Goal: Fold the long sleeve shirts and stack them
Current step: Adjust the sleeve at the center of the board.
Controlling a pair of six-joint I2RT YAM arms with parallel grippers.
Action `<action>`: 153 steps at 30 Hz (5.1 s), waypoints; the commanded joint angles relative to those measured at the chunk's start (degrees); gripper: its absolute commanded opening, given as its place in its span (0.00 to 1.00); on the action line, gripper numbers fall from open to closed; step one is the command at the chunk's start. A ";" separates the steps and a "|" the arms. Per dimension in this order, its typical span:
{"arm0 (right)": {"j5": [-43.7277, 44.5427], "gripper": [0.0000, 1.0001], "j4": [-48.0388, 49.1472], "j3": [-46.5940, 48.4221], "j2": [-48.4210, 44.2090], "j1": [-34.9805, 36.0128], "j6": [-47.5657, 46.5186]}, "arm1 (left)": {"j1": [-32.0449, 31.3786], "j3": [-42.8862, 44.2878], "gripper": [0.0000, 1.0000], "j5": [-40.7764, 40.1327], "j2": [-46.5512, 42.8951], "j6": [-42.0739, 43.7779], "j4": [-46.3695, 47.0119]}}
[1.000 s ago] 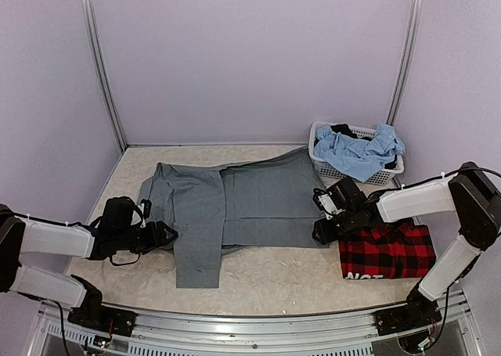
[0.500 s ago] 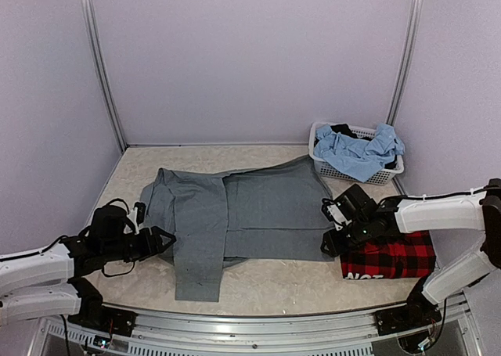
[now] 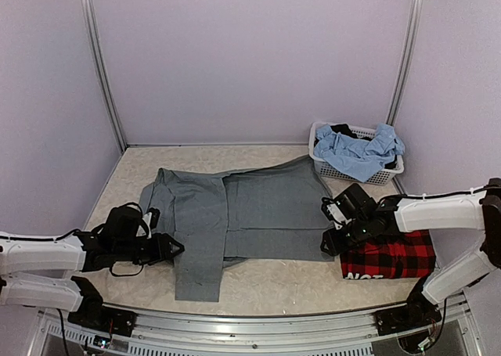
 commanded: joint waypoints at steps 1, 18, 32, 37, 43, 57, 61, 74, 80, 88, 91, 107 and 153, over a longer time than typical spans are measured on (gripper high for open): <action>-0.74 0.46 0.61 0.11 0.83 0.69 0.07 | -0.64 1.80 0.49 1.11 0.84 0.64 5.12; -0.75 0.45 1.85 -0.77 1.91 0.67 0.23 | -0.57 6.18 0.00 2.57 4.82 2.52 7.58; -0.02 0.45 0.78 1.13 2.58 0.62 -0.84 | 8.44 32.46 0.00 8.66 8.35 6.70 3.75; 0.58 0.45 1.15 1.01 2.80 0.64 -1.13 | 14.49 42.70 0.00 11.54 15.85 7.19 4.56; 1.19 0.45 1.61 0.63 2.85 0.64 -0.98 | 18.62 60.33 0.00 15.43 31.74 8.78 4.81; 2.17 0.45 0.91 0.36 1.58 0.67 -0.37 | 22.78 95.38 0.00 18.91 56.41 9.70 1.74; 2.28 0.45 0.80 1.00 2.60 0.68 -0.41 | 23.36 97.22 0.00 20.49 57.90 10.56 1.43; 1.87 0.45 1.22 2.75 5.35 0.60 -0.94 | 25.61 88.81 0.00 28.61 56.74 10.61 7.55; 1.30 0.45 1.79 2.74 6.16 0.61 -0.92 | 24.00 83.01 0.00 30.11 56.61 11.27 7.12; 1.34 0.45 1.15 3.63 6.34 0.67 -1.57 | 22.31 71.38 0.00 24.84 53.66 12.76 4.05; 1.60 0.45 0.87 3.88 6.45 0.64 -1.82 | 22.67 68.15 0.00 23.54 54.77 12.98 3.24; 1.14 0.45 1.62 2.30 5.48 0.68 -0.77 | 27.42 74.33 0.00 15.37 66.65 12.93 3.49; -1.56 0.48 3.07 5.25 6.53 7.32 -4.19 | -20.73 11.66 0.81 -17.31 3.12 -5.15 -9.36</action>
